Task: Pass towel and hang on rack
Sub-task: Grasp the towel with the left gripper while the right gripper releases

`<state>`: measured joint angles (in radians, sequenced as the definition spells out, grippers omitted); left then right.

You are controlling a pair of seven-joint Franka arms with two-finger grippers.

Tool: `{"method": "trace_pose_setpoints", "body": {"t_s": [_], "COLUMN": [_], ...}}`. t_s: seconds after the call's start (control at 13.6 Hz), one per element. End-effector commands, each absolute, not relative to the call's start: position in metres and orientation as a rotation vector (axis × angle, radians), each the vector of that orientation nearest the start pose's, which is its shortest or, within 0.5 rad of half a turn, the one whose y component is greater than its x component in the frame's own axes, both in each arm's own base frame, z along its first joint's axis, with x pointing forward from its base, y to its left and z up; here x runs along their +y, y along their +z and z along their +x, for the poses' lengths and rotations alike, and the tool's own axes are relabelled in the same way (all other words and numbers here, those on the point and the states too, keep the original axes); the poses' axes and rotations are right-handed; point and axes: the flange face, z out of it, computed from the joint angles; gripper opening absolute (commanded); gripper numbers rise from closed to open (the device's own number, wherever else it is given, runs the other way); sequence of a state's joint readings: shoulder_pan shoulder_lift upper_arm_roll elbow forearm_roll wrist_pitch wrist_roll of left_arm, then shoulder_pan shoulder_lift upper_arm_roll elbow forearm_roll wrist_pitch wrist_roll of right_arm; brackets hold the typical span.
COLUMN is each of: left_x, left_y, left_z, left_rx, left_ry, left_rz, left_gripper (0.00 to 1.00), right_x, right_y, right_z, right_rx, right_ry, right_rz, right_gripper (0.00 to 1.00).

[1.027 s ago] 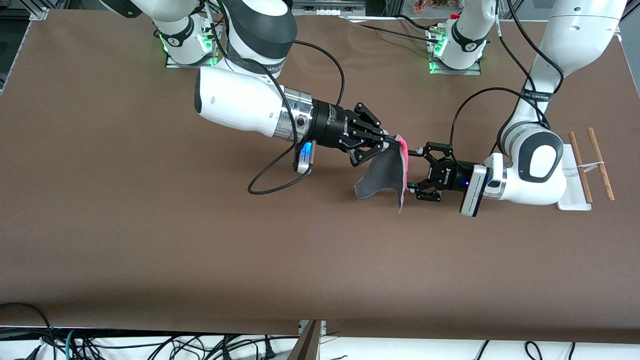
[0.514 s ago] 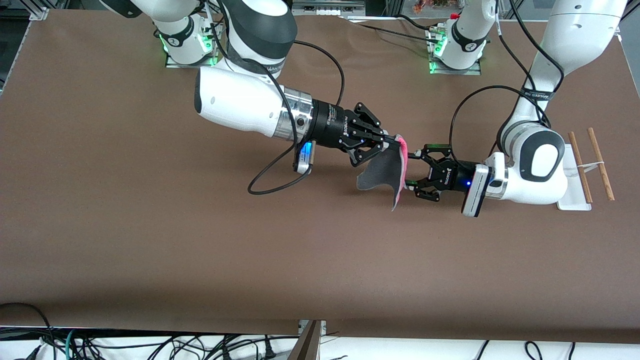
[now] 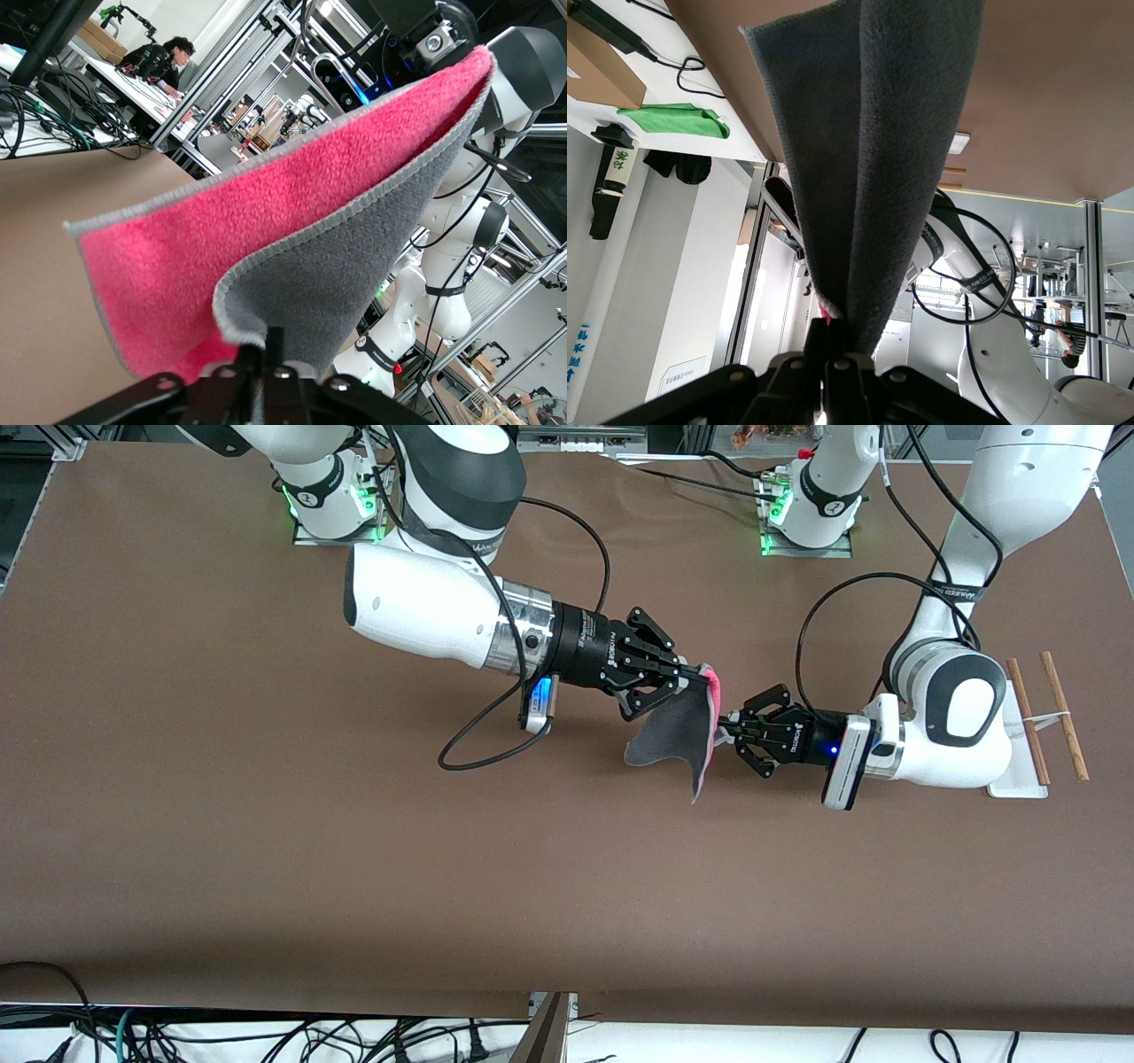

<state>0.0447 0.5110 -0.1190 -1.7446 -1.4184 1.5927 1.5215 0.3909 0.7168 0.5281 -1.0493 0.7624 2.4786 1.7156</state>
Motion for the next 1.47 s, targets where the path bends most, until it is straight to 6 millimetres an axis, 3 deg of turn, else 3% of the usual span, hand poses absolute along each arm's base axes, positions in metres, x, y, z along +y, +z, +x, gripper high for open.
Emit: {"method": "trace_pose_setpoints", "body": {"t_s": [0.0,0.07,0.15,0.22,0.37,0.66,0.88,0.95,1.1,1.32,1.39], "left_x": [-0.14,-0.141,-0.14,-0.141,-0.141,-0.132,-0.094,-0.083,-0.04,0.042,0.07], "left_y": [0.339,0.34,0.34,0.34,0.34,0.348,0.372,0.384,0.397,0.41,0.408], "left_z": [0.628,0.628,0.628,0.628,0.627,0.632,0.646,0.65,0.652,0.649,0.649], "left_rx": [-0.788,-0.787,-0.786,-0.787,-0.785,-0.797,-0.897,-0.929,-0.993,-1.033,-1.023], "left_ry": [0.575,0.573,0.572,0.57,0.562,0.556,0.454,0.411,0.3,0.179,0.147], "left_rz": [1.449,1.448,1.449,1.446,1.439,1.453,1.59,1.63,1.745,1.916,1.974], "left_gripper": [0.0,0.0,0.0,0.0,0.0,0.0,0.0,0.0,0.0,0.0,0.0], "right_x": [0.512,0.511,0.511,0.51,0.507,0.489,0.45,0.434,0.395,0.339,0.322], "right_y": [0.547,0.546,0.546,0.546,0.546,0.546,0.541,0.551,0.555,0.587,0.583], "right_z": [0.602,0.603,0.603,0.604,0.606,0.621,0.646,0.65,0.665,0.662,0.659], "right_rx": [1.384,1.387,1.387,1.388,1.393,1.406,1.421,1.399,1.325,1.164,1.117], "right_ry": [0.856,0.854,0.855,0.853,0.851,0.836,0.807,0.769,0.692,0.583,0.536], "right_rz": [-1.488,-1.486,-1.487,-1.484,-1.481,-1.468,-1.525,-1.577,-1.715,-1.941,-2.049], "right_gripper": [0.16,0.55,0.75,0.77,0.99,0.99,0.99,0.99,0.99,0.99,0.99]}}
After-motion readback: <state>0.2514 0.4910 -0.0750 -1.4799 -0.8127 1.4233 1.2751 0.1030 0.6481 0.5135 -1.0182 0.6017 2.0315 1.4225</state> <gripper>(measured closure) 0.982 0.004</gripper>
